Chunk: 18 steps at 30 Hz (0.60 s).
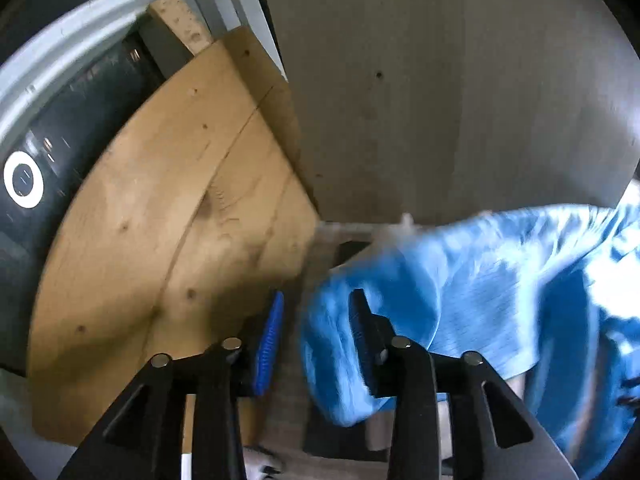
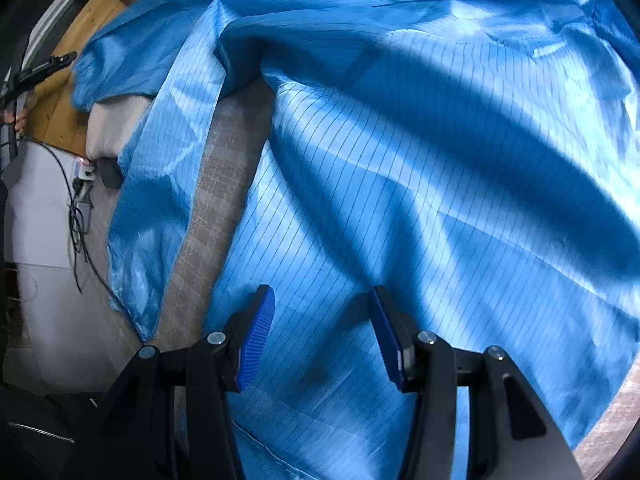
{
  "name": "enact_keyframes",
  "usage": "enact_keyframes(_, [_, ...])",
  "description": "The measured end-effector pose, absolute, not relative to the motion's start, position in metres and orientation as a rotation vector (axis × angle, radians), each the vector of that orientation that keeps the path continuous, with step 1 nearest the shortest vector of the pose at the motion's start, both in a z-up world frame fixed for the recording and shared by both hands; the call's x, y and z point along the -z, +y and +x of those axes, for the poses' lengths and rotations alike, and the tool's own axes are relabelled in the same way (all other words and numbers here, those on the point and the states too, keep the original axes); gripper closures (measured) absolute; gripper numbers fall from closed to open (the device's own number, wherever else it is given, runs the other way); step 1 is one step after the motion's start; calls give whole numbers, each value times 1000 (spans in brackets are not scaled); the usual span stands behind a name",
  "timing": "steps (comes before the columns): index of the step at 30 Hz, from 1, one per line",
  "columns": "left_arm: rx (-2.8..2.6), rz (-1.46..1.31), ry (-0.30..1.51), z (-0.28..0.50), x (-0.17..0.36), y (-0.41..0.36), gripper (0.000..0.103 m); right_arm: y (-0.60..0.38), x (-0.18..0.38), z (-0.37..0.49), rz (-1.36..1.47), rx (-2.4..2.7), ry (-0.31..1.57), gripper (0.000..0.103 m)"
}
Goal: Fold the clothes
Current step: 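Grasp a coat sleeve cuff with the left gripper and lift it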
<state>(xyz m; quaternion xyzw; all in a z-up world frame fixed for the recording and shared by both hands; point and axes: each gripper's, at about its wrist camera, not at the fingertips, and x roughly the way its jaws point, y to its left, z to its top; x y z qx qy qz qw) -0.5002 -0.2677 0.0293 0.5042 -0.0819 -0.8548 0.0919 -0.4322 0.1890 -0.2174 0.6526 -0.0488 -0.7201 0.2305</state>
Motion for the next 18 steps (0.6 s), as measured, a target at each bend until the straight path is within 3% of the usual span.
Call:
enact_keyframes(2, [2545,1470,-353,-485,-30,-256,55,186,216,-431,1787,1969,-118,54])
enact_keyframes(5, [2610,1444,-522,-450,-37,-231,53,186,219,-432,1805,1963,-111,54])
enact_keyframes(9, [2864,1706,-630,-372,-12,-159,41,188,219,-433,1811,1961,-131,54])
enact_keyframes(18, [2869,2237,-1293,-225,105,-6,40,189,217,-423,1813,1938,-119,54])
